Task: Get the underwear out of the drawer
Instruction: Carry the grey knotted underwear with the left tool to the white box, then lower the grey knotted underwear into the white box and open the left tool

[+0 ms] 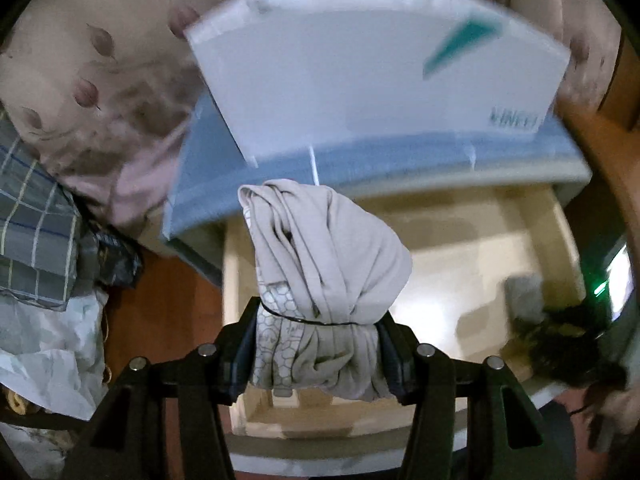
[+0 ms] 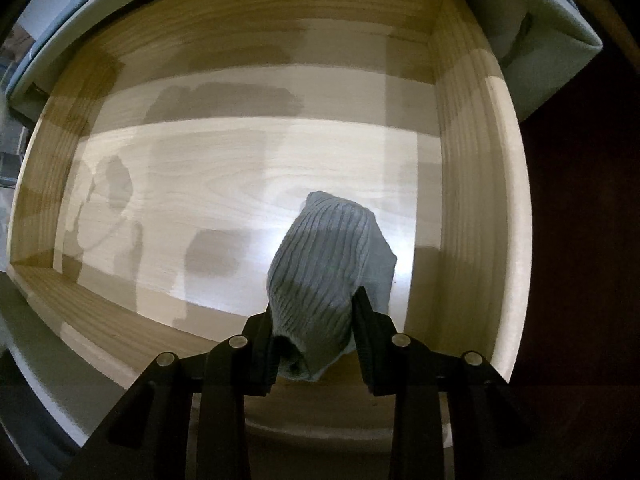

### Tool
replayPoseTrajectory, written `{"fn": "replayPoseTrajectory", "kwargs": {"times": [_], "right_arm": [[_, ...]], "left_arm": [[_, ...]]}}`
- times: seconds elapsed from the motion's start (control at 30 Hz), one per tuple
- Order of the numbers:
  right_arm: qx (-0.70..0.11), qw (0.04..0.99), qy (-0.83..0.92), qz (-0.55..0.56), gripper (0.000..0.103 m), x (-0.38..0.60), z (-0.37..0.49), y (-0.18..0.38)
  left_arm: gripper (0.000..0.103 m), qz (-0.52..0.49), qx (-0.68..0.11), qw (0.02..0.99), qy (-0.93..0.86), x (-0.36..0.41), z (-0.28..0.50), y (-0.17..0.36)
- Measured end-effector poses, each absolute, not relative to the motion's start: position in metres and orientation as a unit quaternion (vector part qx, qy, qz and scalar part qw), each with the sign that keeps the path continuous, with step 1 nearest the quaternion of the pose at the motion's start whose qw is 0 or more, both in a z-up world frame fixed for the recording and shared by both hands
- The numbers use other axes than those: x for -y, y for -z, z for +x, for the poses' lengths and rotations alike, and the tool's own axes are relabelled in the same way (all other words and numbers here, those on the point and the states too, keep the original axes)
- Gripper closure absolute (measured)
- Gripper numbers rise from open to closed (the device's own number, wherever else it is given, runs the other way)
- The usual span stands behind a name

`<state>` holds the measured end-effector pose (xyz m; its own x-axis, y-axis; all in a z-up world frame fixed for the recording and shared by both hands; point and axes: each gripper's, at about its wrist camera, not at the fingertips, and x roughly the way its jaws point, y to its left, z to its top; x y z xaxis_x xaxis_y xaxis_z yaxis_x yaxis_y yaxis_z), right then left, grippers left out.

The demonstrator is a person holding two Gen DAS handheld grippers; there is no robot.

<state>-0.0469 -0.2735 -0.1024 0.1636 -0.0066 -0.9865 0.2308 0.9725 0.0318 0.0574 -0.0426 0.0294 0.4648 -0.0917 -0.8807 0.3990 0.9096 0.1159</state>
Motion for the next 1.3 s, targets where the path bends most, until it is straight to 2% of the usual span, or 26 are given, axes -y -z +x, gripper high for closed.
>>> {"fn": "replayPoseTrajectory", "kwargs": {"times": [0.3,0.5,0.93,1.3], "right_arm": [[-0.622,0.771,0.082,0.11,0.074,0.268,-0.054,0.099],[-0.618,0.774,0.08,0.113,0.074,0.271,-0.063,0.098],[-0.617,0.774,0.093,0.108,0.074,0.278,-0.064,0.091],[-0.617,0.774,0.093,0.109,0.074,0.276,-0.063,0.094]], "left_arm": [[0.05,0.069,-0.389,0.903,0.168,0.023,0.079,-0.134],[0.049,0.058,-0.368,0.91,0.184,0.04,0.114,-0.177],[0.049,0.096,-0.402,0.894,0.171,0.1,0.2,-0.154],[0.047,0.086,-0.429,0.885,0.159,0.103,0.224,-0.139]]}}
